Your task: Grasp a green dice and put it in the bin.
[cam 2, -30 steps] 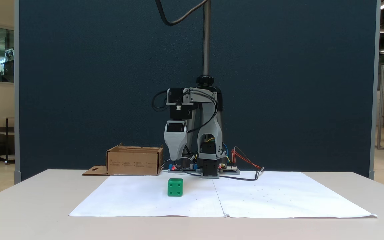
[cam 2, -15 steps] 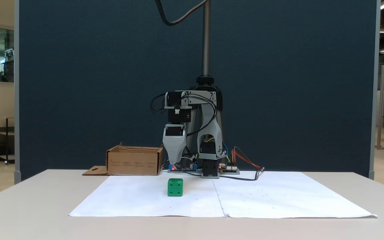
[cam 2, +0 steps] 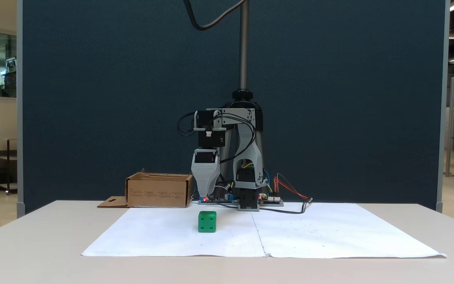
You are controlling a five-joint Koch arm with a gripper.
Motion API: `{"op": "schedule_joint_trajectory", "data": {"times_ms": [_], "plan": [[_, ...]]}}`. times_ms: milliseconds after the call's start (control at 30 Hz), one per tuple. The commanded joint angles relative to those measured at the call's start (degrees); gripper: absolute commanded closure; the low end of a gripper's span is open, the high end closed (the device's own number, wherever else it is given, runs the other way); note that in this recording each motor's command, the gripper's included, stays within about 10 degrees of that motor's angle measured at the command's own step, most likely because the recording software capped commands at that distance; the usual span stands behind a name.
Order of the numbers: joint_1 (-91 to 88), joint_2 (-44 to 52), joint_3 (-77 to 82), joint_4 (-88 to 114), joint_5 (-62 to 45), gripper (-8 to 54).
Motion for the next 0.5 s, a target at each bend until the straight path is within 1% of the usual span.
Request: {"op": "schedule_joint_trajectory", "data": {"times_ms": [0, 267, 333, 467], "plan": [[0.35, 1.32, -2.72, -1.05, 4.48, 1.7], [0.35, 0.44, -2.46, -1.14, 4.48, 1.8], [0.35, 0.53, -1.93, -1.49, 4.39, 2.6], [0.35, 0.44, 1.93, -7.47, 4.04, 2.9]]}}
